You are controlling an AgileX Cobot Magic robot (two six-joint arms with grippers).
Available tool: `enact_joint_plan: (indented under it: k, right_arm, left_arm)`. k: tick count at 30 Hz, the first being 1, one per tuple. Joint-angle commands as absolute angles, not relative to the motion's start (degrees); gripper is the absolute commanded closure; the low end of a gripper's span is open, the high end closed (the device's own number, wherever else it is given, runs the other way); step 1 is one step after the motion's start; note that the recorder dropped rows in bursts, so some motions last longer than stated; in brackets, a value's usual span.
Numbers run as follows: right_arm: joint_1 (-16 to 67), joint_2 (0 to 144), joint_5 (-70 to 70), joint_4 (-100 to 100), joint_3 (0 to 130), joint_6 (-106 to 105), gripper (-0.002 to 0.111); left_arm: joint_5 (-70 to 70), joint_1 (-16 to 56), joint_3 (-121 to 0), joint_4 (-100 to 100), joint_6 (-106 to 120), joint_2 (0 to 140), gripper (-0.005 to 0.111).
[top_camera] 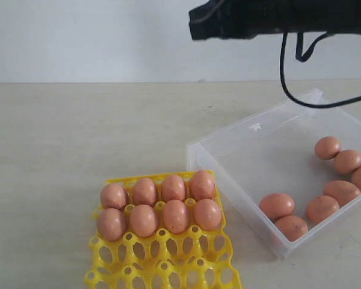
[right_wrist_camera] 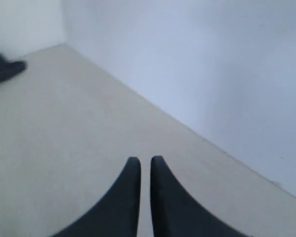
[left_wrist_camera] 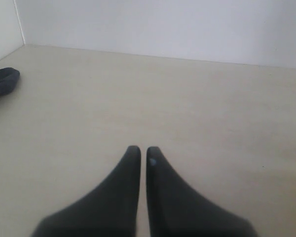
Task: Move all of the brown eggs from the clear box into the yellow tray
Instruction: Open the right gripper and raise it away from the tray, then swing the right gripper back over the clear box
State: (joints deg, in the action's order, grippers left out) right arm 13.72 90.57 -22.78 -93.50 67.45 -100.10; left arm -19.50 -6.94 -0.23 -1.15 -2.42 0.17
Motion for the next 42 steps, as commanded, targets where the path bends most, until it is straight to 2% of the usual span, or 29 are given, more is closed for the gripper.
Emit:
enact_joint_plan:
  k: [1, 5, 8, 11, 14, 19, 24, 26, 27, 29, 32, 35, 39, 42]
  right_arm:
    - [13.78, 85.29, -9.91, -99.53, 68.1, -94.7, 0.106]
    - [13.78, 79.44, -7.88, -99.45, 68.1, -102.59, 0.109]
    - [13.78, 74.44, -12.77, -97.56, 67.98, -119.72, 0.109]
    - [13.78, 71.89, -17.21, -80.12, 67.75, -120.94, 0.109]
    - [13.78, 72.7, -18.02, -57.3, 64.82, -112.62, 0.109]
    - [11.01, 74.47, -17.9, -13.27, 56.51, -76.61, 0.109]
    - [-0.44, 74.2, -19.38, 20.32, 55.44, -12.21, 0.109]
    - [-5.07, 73.81, -19.96, 27.26, 56.61, 8.69, 0.109]
    - [-7.29, 73.81, -21.01, 27.72, 57.46, 17.35, 0.109]
    - [-9.95, 73.93, -25.13, 27.72, 59.69, 20.97, 0.109]
    - [-10.32, 75.02, -34.06, 24.8, 64.63, 13.36, 0.109]
    - [-10.19, 78.14, -45.96, 13.63, 72.64, 2.05, 0.109]
    - [-10.19, 87.42, -66.83, 0.0, 86.26, -9.67, 0.109]
    - [-10.19, 94.71, -69.96, -7.66, 92.72, -12.28, 0.109]
  left_arm:
    - [-19.32, -6.75, 0.0, -1.15, -2.18, 0.0, 0.103]
    - [-19.32, -6.75, 0.0, -1.15, -2.18, 0.0, 0.103]
    - [-19.32, -6.75, 0.0, -1.15, -2.18, 0.0, 0.103]
    - [-19.32, -6.75, 0.0, -1.15, -2.18, 0.0, 0.103]
    - [-19.32, -6.75, 0.0, -1.15, -2.18, 0.0, 0.103]
    - [-19.32, -6.75, 0.0, -1.15, -2.18, 0.0, 0.103]
    - [-19.32, -6.75, 0.0, -1.15, -2.18, 0.0, 0.103]
    - [-19.32, -6.75, 0.0, -1.15, -2.18, 0.0, 0.103]
    - [-19.32, -6.75, 0.0, -1.15, -2.18, 0.0, 0.103]
    - [-19.32, -6.75, 0.0, -1.15, -2.18, 0.0, 0.103]
    - [-19.32, -6.75, 0.0, -1.15, -2.18, 0.0, 0.103]
    - [-19.32, -6.75, 0.0, -1.15, -2.18, 0.0, 0.103]
    - [-19.32, -6.75, 0.0, -1.15, -2.18, 0.0, 0.103]
    - [-19.32, -6.75, 0.0, -1.15, -2.18, 0.0, 0.103]
